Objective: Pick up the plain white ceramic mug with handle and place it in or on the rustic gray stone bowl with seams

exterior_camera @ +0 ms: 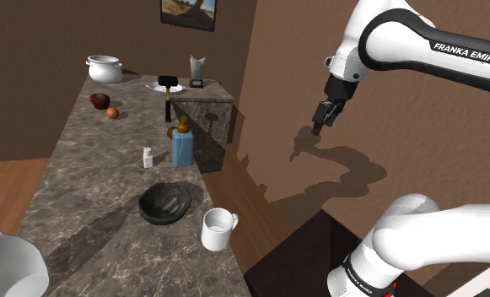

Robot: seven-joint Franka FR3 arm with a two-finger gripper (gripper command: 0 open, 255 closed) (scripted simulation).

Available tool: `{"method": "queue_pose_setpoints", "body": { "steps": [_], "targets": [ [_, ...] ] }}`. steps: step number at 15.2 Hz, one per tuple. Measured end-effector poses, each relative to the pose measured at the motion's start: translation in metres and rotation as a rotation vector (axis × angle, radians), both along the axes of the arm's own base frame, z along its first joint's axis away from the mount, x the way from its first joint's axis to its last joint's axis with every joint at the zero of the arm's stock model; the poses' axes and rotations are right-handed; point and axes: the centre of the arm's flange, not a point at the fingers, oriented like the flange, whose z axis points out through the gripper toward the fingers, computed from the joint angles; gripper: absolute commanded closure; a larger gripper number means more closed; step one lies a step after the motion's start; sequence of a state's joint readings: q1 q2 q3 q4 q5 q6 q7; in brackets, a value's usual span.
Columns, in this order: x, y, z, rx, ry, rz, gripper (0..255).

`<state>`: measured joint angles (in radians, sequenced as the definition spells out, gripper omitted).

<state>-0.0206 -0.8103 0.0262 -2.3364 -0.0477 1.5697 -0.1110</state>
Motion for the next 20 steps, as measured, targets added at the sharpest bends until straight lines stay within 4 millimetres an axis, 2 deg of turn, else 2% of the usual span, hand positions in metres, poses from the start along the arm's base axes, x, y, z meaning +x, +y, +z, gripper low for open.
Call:
{"method": "queue_pose_setpoints", "body": {
  "steps": [2, 6, 8, 20],
  "targets": [
    [0.002, 0.004, -0.005, 0.001, 0.001, 0.002, 0],
    [0.013, 0.032, -0.036, 0.007, 0.004, 0.013, 0],
    [0.017, 0.054, -0.054, 0.01, 0.005, 0.02, 0],
    [0.046, 0.158, -0.164, 0.032, 0.014, 0.058, 0]
  ]
}}
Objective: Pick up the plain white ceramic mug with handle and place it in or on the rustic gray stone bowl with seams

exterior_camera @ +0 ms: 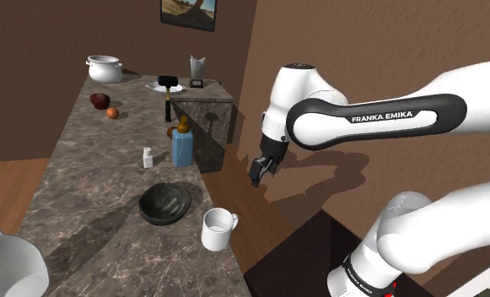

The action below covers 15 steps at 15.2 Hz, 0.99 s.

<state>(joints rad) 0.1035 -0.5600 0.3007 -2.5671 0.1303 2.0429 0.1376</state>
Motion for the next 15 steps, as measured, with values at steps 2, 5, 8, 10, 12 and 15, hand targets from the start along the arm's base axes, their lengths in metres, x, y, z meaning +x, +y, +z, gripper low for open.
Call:
{"method": "queue_pose_setpoints", "body": {
  "steps": [2, 5, 8, 10, 12, 15],
  "targets": [
    [0.004, 0.019, -0.018, 0.003, 0.002, 0.006, 0],
    [0.012, 0.044, -0.048, 0.008, 0.004, 0.016, 0],
    [0.021, 0.071, -0.074, 0.014, 0.005, 0.026, 0],
    [0.025, 0.093, -0.092, 0.018, 0.006, 0.032, 0],
    [0.029, 0.107, -0.108, 0.021, 0.008, 0.038, 0],
    [0.034, 0.139, -0.136, 0.028, 0.01, 0.049, 0]
  ]
}}
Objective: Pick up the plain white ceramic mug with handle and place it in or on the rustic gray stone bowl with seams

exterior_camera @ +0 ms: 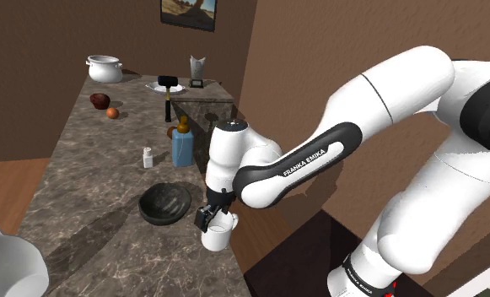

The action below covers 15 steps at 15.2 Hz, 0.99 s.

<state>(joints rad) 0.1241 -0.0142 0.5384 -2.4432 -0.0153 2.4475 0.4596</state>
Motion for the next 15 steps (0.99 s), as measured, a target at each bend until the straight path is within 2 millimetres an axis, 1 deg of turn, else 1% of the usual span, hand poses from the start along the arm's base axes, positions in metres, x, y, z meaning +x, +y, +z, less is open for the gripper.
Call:
{"method": "queue_pose_setpoints", "body": {
  "steps": [2, 9, 15],
  "targets": [
    [-0.001, 0.012, -0.014, 0.002, 0.001, 0.003, 0],
    [0.002, 0.015, -0.052, 0.004, 0.001, 0.004, 0],
    [0.002, 0.014, -0.055, 0.004, 0.001, 0.004, 0]
  ]
}}
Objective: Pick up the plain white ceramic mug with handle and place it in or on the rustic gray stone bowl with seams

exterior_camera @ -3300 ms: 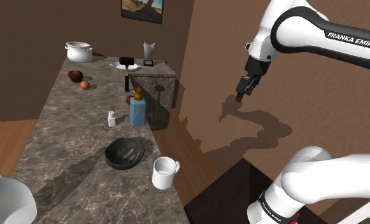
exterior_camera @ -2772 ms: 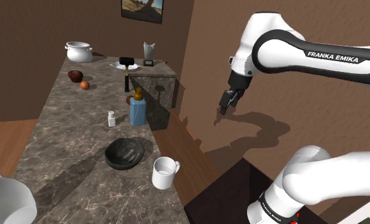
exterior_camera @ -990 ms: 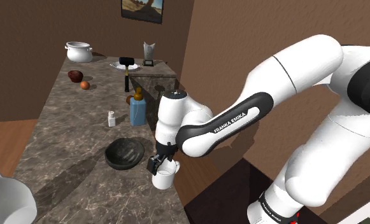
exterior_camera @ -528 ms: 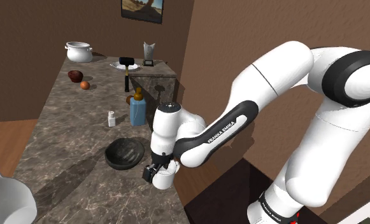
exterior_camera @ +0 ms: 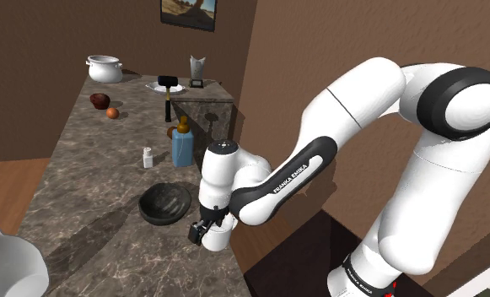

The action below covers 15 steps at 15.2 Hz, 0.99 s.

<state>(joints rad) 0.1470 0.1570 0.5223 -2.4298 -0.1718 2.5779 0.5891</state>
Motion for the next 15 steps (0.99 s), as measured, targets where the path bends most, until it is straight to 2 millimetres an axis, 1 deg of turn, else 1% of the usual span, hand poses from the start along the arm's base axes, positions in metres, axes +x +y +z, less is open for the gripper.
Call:
{"method": "queue_pose_setpoints", "body": {
  "steps": [1, 11, 13, 15],
  "targets": [
    [0.0, 0.0, 0.0, 0.0, 0.0, 0.0, 255],
    [0.0, 0.0, 0.0, 0.0, 0.0, 0.0, 255],
    [0.0, 0.0, 0.005, 0.0, 0.0, 0.0, 255],
    [0.0, 0.0, 0.017, 0.0, 0.0, 0.0, 255]
  ]
}}
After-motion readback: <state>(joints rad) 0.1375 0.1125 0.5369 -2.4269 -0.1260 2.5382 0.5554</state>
